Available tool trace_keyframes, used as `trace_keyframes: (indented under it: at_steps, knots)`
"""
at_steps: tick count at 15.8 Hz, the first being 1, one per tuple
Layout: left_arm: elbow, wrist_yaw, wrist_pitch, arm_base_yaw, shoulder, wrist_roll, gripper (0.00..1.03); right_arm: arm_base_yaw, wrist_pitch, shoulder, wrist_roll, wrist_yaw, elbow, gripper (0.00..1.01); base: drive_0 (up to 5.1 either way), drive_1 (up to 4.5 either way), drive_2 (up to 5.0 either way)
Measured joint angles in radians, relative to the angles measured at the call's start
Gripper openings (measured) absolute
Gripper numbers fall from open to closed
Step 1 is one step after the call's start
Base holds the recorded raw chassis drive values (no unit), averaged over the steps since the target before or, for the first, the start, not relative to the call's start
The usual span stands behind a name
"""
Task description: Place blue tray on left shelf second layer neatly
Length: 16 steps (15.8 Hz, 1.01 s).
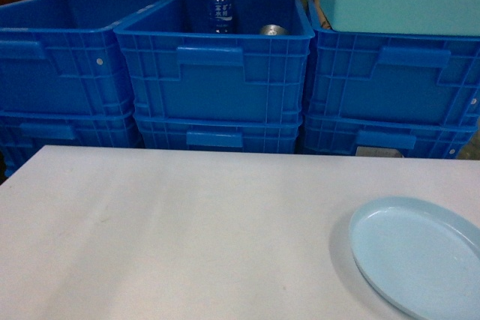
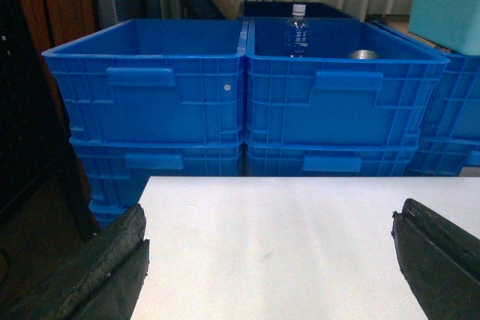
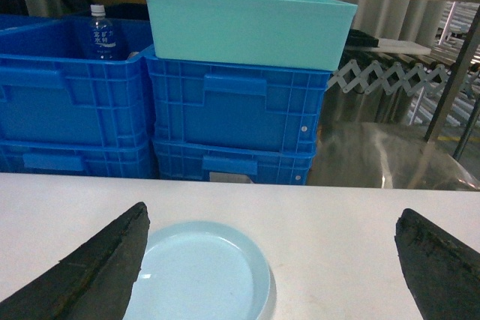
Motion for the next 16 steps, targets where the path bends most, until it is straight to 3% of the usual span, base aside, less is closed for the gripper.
trace_keyframes:
  at_steps: [6, 7, 8, 9, 11, 15, 16]
  knots:
    - [0.000, 0.000, 0.000, 0.000, 0.000, 0.000, 0.98, 0.000, 0.000, 0.000, -0.008, 0.000, 0.000, 0.98, 0.0, 0.00, 0.0]
    - [0.000, 0.000, 0.000, 0.000, 0.000, 0.000, 0.98, -0.021, -0.014, 0.000, 0.003, -0.039, 0.000, 0.93, 0.0, 0.00, 0.0]
    - [0.000, 0.000, 0.000, 0.000, 0.000, 0.000, 0.98, -0.057, -0.022, 0.001, 0.011, -0.072, 0.000, 0.82, 0.0, 0.00, 0.0]
    - [0.000, 0.000, -0.001, 0.000, 0.000, 0.000, 0.98, -0.064, -0.017, 0.001, 0.018, -0.077, 0.000, 0.67, 0.0, 0.00, 0.0]
    - [0.000, 0.000, 0.000, 0.000, 0.000, 0.000, 0.98, -0.064, -0.019, 0.001, 0.021, -0.080, 0.000, 0.51, 0.0, 0.00, 0.0]
    - [0.000, 0.000, 0.000, 0.000, 0.000, 0.000, 0.98, -0.064, -0.019, 0.001, 0.021, -0.080, 0.000, 0.05, 0.0, 0.00, 0.0]
    - [0.000, 0.000, 0.000, 0.000, 0.000, 0.000, 0.98, -0.064, -0.019, 0.001, 0.021, -0.080, 0.000, 0.07, 0.0, 0.00, 0.0]
